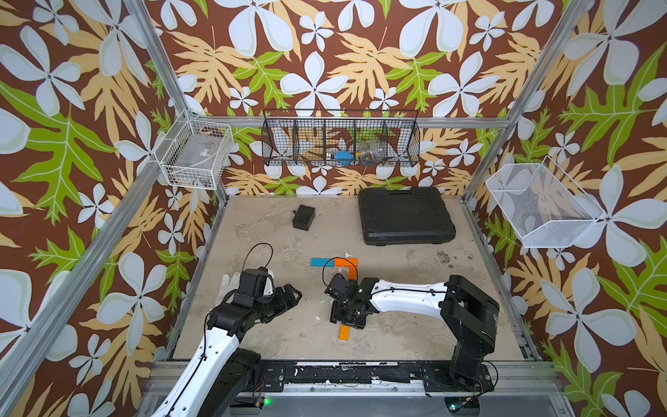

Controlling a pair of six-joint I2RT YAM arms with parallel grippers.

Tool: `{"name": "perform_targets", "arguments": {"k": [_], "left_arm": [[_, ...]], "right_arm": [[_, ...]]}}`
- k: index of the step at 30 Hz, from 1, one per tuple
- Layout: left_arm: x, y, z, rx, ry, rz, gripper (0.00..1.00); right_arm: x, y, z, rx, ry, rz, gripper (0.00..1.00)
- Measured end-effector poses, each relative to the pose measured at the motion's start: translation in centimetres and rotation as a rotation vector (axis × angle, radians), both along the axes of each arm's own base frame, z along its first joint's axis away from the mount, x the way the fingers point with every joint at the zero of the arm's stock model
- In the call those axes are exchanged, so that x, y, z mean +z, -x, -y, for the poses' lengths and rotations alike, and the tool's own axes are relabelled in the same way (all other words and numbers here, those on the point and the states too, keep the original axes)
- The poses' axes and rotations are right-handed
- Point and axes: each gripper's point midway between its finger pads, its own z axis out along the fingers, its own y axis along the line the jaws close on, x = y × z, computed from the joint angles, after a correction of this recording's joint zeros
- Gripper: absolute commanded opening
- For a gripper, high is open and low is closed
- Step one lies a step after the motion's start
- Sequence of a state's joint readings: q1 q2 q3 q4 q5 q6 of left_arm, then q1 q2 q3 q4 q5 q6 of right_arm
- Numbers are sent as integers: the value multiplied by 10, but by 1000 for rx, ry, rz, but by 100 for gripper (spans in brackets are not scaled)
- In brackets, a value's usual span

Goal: Assemble the number 7 with building blocks
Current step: Assemble the building block at the center of the board.

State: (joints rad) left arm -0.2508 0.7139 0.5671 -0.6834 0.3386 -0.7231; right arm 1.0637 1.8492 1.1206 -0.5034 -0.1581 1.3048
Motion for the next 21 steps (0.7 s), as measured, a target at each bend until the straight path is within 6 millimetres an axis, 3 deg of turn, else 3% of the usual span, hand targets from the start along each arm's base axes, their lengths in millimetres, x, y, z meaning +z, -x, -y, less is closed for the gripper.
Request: {"name": "perform_targets", "arguments": {"k": [1,9,12,13,17,21], "left_arm": [[0,0,0,0,0,0,87],[-2,1,0,-2,1,-4,87],[-1,2,0,-2,2,0,87],[-1,2,0,-2,3,3,87],[0,2,0,-5,1,10,88],[0,0,0,-10,-5,10,90]], "right_arm": [[1,-1,-4,-1,-18,3,99],[8,-3,-12,10,-16,17,100],[28,-15,-9,33,67,97,100],[47,-23,-9,35,92,150,100],[163,-63,-9,1,7,440,100],[264,-87,39,-30,-162,707,100]]}}
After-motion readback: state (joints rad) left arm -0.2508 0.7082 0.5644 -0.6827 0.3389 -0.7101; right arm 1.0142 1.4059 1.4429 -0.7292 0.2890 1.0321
